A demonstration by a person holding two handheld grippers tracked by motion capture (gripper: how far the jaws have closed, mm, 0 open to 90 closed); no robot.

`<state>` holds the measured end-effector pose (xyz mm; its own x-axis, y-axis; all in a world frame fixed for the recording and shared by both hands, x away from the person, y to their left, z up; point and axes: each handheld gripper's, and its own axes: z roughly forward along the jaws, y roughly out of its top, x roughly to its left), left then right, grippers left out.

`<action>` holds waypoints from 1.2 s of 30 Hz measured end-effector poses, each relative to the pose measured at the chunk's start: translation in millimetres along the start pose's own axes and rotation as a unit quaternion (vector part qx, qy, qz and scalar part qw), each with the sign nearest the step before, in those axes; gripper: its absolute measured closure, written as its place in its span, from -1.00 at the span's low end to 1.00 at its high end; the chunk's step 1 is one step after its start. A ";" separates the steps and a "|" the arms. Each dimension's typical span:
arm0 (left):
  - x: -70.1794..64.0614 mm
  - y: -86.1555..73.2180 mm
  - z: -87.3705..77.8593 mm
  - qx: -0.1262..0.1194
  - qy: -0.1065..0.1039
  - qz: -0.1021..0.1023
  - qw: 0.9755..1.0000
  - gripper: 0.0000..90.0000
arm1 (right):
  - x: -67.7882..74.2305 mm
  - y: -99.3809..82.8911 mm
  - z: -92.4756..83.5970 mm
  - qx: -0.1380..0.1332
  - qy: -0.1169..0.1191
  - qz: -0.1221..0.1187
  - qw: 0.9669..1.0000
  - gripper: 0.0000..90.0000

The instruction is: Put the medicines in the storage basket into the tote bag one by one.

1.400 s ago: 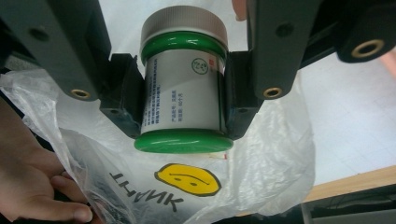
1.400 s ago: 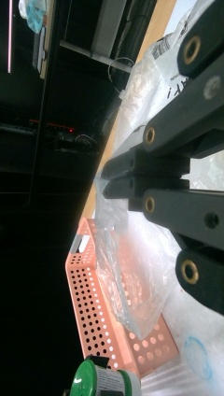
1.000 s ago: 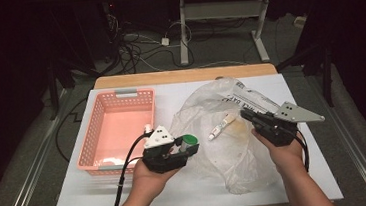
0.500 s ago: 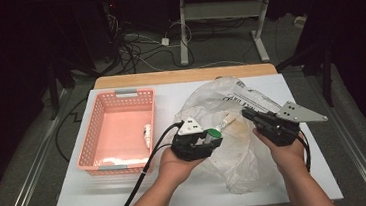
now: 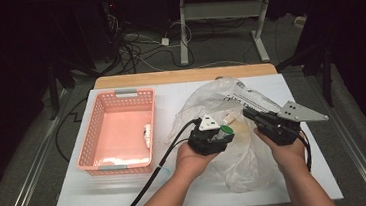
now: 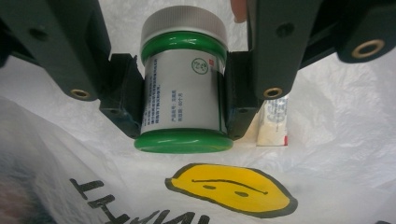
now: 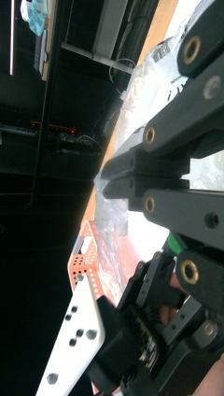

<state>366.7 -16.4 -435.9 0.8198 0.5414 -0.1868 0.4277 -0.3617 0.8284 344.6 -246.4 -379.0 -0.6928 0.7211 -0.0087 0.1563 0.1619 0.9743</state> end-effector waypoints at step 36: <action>7.5 -12.0 66.1 0.039 0.045 0.001 0.998 0.17 | -2.8 -2.9 1.4 0.005 0.001 0.005 1.000 1.00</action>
<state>392.9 -58.2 -482.2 0.7845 0.6053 -0.1345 0.4578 -0.4192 0.7840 347.1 -247.9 -382.1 -0.6928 0.7212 0.0017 0.1698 0.1608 0.9723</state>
